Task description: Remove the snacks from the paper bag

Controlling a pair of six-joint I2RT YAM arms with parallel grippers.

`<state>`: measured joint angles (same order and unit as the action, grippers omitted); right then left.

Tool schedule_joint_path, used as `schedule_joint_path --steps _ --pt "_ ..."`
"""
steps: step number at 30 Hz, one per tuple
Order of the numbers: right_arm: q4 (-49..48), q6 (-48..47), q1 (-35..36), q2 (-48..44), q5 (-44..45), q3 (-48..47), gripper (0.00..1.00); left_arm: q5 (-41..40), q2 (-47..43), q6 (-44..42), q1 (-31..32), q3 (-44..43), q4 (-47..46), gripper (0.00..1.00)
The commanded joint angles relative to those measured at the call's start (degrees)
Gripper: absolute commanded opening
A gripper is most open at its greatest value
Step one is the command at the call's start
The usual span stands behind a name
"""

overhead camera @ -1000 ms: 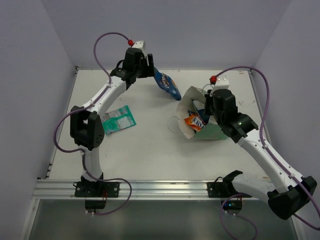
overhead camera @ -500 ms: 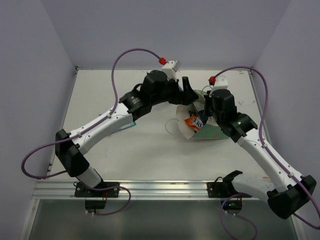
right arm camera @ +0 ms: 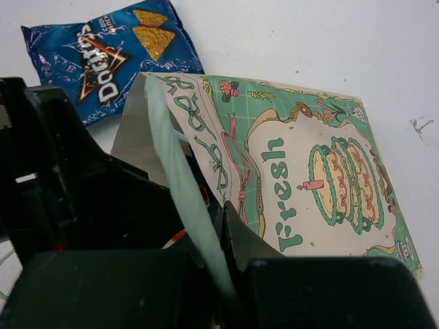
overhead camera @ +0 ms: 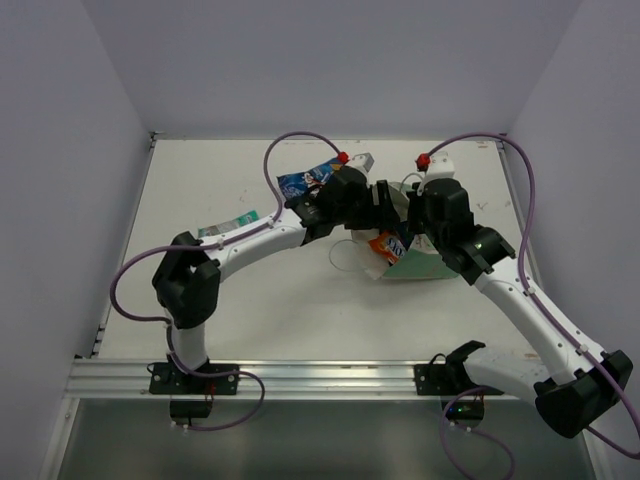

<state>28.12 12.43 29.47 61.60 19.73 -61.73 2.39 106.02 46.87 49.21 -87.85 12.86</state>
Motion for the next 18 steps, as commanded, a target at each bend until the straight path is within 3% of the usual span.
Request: schedule_joint_path --steps 1,12,15,16,18 --pt "-0.3 0.8 -0.4 -0.9 -1.2 -2.2 0.0 -2.0 0.9 3.3 0.3 -1.4 -5.6 0.78" --pt "-0.3 1.4 -0.4 -1.4 -2.4 -2.2 0.0 -4.1 11.5 6.0 0.7 -9.3 -5.5 0.63" --pt "-0.3 1.2 -0.5 -1.6 -2.1 -1.6 0.0 -5.4 11.1 5.3 0.7 -9.4 -5.5 0.4" --pt "-0.4 1.1 -0.4 -1.6 -1.8 -1.5 0.0 -5.6 10.6 4.4 0.7 -9.2 -5.7 0.25" --pt "-0.4 1.2 -0.4 -1.6 -1.4 -0.8 0.0 -6.0 8.7 3.4 0.7 -8.7 -5.1 0.09"
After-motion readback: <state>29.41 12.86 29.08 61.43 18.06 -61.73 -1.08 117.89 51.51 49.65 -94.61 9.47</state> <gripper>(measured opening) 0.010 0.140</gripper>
